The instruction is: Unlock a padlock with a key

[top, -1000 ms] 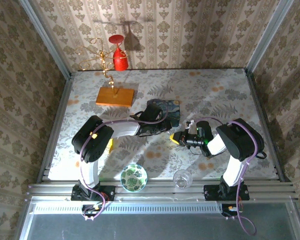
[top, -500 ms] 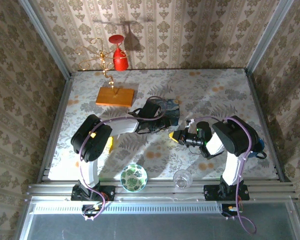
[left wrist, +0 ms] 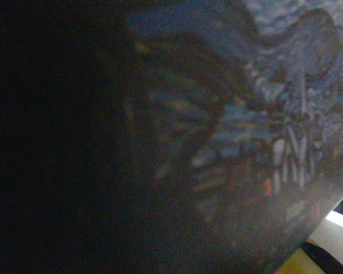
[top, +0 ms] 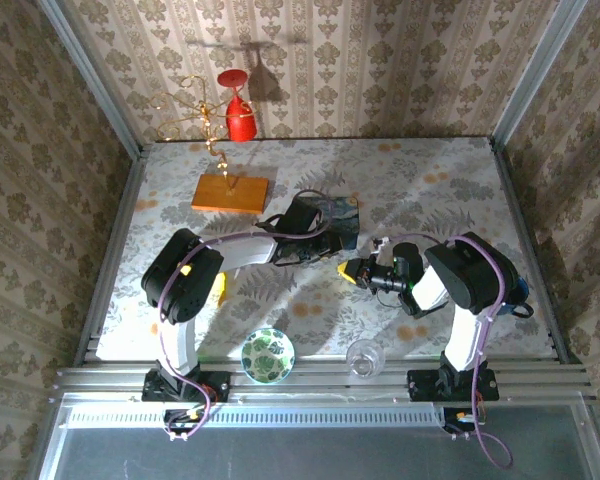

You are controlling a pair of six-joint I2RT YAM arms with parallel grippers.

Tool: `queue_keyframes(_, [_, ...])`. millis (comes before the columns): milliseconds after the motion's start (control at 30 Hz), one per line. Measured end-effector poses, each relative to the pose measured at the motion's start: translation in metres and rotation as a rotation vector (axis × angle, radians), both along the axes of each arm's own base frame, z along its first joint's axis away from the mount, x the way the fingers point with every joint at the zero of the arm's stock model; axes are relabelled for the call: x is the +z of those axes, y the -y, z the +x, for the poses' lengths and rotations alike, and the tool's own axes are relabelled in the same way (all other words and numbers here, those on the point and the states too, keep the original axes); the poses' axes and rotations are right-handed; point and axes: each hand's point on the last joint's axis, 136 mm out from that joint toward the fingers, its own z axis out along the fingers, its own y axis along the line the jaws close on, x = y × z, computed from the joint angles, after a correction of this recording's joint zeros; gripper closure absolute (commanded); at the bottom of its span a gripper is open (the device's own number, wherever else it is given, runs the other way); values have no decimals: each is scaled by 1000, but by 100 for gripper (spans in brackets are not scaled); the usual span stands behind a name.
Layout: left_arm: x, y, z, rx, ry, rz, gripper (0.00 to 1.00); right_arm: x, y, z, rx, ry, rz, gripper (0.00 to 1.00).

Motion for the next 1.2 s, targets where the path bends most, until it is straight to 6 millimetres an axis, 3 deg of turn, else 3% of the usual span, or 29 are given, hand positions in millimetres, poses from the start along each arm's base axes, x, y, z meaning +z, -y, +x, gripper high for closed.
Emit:
queue_keyframes(533, [5, 1, 5, -4, 19, -13, 100, 8, 2, 5, -33, -48, -4, 100])
queue_keyframes(1200, [16, 7, 3, -46, 5, -42, 100, 33, 9, 2, -34, 40, -222, 100])
